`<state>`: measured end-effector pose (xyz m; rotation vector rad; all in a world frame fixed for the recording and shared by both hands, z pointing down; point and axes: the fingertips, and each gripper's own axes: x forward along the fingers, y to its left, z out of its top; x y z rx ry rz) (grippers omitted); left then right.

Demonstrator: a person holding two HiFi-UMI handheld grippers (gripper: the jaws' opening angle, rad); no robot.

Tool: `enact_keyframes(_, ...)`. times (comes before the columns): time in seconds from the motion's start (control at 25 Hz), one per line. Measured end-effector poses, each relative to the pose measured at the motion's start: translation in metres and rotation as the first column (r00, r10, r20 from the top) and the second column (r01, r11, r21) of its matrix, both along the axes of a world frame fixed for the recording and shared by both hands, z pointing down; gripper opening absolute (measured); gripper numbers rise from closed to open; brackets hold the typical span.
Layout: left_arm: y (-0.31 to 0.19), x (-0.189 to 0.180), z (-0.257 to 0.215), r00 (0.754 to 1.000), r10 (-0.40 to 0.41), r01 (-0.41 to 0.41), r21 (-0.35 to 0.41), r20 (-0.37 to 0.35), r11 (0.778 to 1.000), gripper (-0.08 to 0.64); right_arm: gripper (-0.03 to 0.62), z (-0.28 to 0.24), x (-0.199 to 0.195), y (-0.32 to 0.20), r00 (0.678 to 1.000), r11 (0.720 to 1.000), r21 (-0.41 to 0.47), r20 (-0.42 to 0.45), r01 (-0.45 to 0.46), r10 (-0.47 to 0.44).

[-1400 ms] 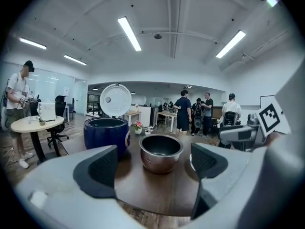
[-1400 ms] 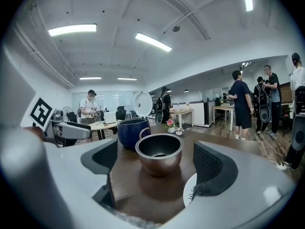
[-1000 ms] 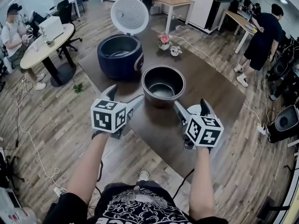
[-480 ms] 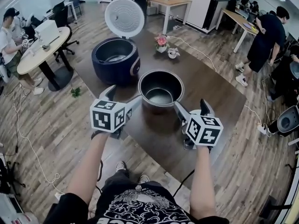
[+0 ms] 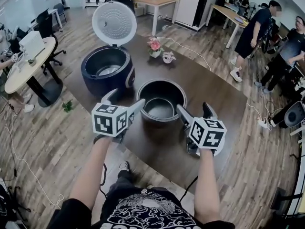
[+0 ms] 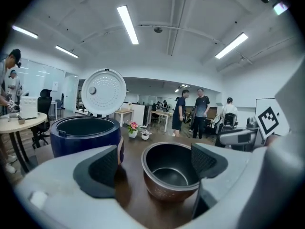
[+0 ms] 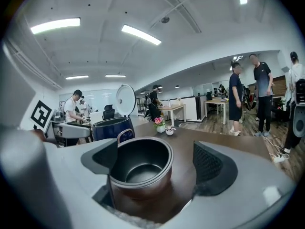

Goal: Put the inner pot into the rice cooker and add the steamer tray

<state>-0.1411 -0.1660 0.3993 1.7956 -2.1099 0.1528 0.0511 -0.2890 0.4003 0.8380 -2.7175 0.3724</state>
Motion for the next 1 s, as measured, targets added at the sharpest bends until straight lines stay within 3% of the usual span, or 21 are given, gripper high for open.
enact_keyframes(0.32,-0.046,-0.030,0.003,0.988,0.154,-0.154,-0.006,-0.024,0.988,0.486,0.477,0.003,-0.022,-0.011,0.991,0.991,-0.025,-0.023,-0.134,0.133)
enact_keyframes(0.68,-0.085,-0.022,0.030,0.942,0.324,-0.329,-0.050,-0.084,0.943,0.486,0.463,0.022,-0.012,-0.015,0.961,0.958,-0.081,-0.039,-0.276,0.274)
enact_keyframes(1.0,-0.099,-0.023,0.052,0.909,0.392,-0.405,-0.084,-0.140,0.910,0.486,0.432,0.036,-0.010,-0.010,0.935,0.925,-0.139,-0.064,-0.355,0.349)
